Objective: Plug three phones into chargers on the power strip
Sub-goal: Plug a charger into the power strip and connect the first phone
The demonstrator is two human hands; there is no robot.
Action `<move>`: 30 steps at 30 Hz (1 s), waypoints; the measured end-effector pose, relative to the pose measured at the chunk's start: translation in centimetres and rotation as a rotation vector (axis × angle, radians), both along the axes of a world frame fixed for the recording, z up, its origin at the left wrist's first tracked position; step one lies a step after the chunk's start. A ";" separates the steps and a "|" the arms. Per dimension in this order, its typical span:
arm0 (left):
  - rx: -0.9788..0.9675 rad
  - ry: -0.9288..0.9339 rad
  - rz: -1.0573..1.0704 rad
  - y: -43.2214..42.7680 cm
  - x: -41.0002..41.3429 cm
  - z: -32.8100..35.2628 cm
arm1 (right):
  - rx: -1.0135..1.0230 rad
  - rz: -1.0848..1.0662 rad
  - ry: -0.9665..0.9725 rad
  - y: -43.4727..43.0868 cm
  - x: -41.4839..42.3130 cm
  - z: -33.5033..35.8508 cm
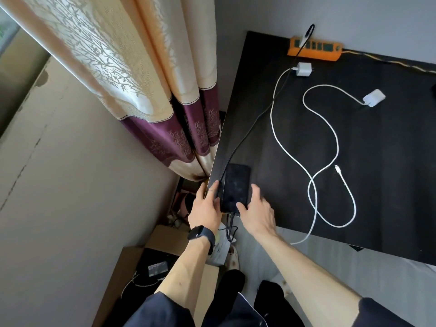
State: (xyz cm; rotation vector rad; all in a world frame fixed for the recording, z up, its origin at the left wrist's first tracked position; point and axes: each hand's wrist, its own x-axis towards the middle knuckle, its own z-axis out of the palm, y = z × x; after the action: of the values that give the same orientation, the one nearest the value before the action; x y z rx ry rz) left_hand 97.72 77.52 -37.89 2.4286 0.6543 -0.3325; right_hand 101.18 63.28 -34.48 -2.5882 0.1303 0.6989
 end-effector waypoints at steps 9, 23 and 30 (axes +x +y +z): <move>0.189 0.034 -0.291 0.8 0.1 -1.7 | -0.157 0.360 -0.084 -0.8 -2.1 -1.7; 0.124 0.015 -0.359 1.2 0.5 -0.8 | -0.112 0.278 -0.048 -0.3 -1.7 -2.2; 0.108 0.083 -0.365 1.0 0.5 0.6 | -0.029 0.246 -0.002 -0.6 -1.8 -1.9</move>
State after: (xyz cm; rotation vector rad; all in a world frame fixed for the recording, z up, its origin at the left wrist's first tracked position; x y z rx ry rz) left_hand 98.22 78.48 -37.32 2.6463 0.2633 -0.5590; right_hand 99.42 62.66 -36.41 -2.6597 -0.1829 0.7848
